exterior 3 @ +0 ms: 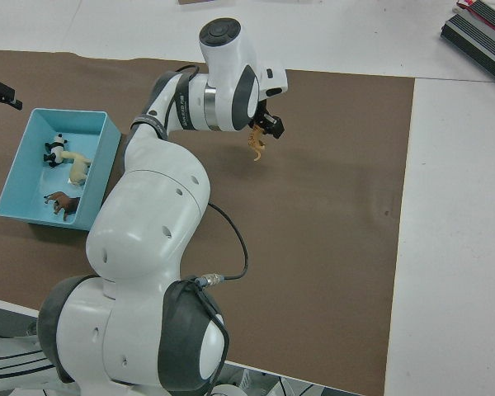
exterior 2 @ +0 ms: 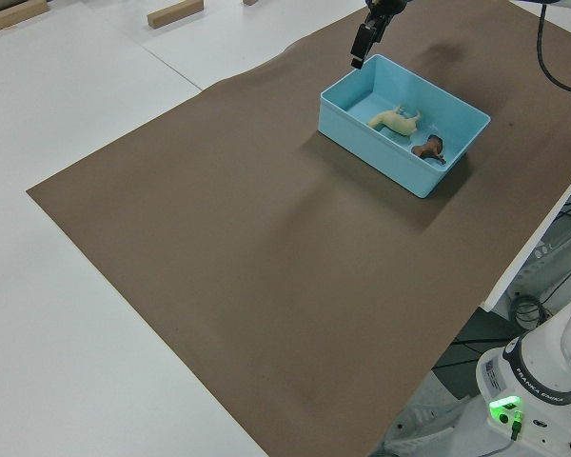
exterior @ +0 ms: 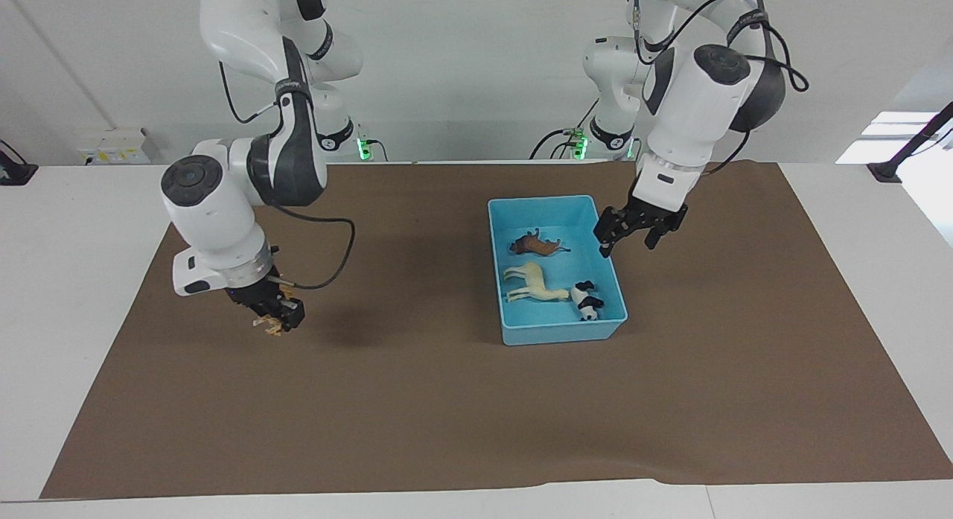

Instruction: Put all toys into storage box

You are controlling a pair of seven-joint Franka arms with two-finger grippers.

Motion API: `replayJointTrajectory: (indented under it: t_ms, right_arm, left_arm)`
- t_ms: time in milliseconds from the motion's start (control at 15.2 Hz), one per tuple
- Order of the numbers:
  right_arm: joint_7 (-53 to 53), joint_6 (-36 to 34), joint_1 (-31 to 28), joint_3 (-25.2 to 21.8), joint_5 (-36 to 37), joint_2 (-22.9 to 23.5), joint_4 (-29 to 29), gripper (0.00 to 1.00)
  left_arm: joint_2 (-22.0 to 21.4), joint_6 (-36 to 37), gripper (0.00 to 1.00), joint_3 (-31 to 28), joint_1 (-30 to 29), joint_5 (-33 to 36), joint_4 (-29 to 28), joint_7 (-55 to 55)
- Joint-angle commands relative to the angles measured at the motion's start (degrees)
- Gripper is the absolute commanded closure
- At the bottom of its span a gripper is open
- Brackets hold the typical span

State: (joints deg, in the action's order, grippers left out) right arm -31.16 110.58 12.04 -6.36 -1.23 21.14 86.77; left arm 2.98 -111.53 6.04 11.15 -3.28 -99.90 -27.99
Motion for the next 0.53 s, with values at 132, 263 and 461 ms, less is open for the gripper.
replayJointTrajectory:
  t_ms: [132,263,461]
  right_arm:
    - [-14.7,-4.1,14.7,0.1,-1.1,7.3,-15.3,1.00]
    - [-19.5,-5.5,21.2,0.0,-1.1,11.7,-22.1,1.00]
    - [-27.0,-4.2,29.3,-0.5,-0.5,16.8,-26.0,1.00]
  left_arm:
    - [-4.1,14.1,0.00,0.0,-5.0,1.3,5.7,4.8]
    - [-3.8,21.8,0.00,0.2,-5.0,4.3,10.1,8.7]
    - [-5.8,28.3,0.00,-0.2,-5.3,4.3,10.1,13.0]
